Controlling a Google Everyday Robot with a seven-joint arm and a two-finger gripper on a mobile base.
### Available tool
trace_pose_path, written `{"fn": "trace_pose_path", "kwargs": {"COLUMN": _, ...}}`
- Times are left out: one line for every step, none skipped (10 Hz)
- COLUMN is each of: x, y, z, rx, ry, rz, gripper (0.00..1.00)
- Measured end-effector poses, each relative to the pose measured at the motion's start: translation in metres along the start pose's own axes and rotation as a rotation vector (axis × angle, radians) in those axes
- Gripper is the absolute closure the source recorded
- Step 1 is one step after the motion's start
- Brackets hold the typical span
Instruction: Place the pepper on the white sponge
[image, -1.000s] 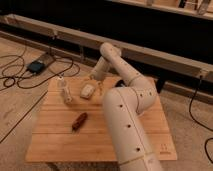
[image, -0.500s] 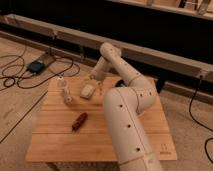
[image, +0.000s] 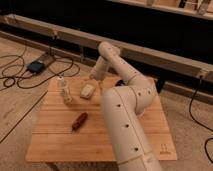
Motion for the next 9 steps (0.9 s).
{"fn": "trace_pose_path", "kwargs": {"x": 0.001, "y": 0.001, "z": -0.001, "rx": 0.029, "ry": -0.019, "rz": -0.002, "gripper": 0.20}}
{"fn": "trace_pose_path", "kwargs": {"x": 0.002, "y": 0.001, "z": -0.003, "rx": 0.049, "ry": -0.042, "rz": -0.003, "gripper": 0.20}}
{"fn": "trace_pose_path", "kwargs": {"x": 0.005, "y": 0.002, "z": -0.007, "rx": 0.061, "ry": -0.066, "rz": -0.008, "gripper": 0.20}}
{"fn": "trace_pose_path", "kwargs": {"x": 0.012, "y": 0.007, "z": -0.010, "rx": 0.065, "ry": -0.099, "rz": -0.022, "gripper": 0.20}}
{"fn": "trace_pose_path", "kwargs": {"x": 0.017, "y": 0.009, "z": -0.010, "rx": 0.064, "ry": -0.113, "rz": -0.031, "gripper": 0.20}}
{"fn": "trace_pose_path", "kwargs": {"x": 0.033, "y": 0.010, "z": -0.006, "rx": 0.064, "ry": -0.138, "rz": -0.047, "gripper": 0.20}}
{"fn": "trace_pose_path", "kwargs": {"x": 0.044, "y": 0.009, "z": -0.002, "rx": 0.066, "ry": -0.155, "rz": -0.056, "gripper": 0.20}}
{"fn": "trace_pose_path", "kwargs": {"x": 0.058, "y": 0.007, "z": 0.005, "rx": 0.071, "ry": -0.180, "rz": -0.067, "gripper": 0.20}}
{"fn": "trace_pose_path", "kwargs": {"x": 0.070, "y": 0.003, "z": 0.013, "rx": 0.082, "ry": -0.204, "rz": -0.072, "gripper": 0.20}}
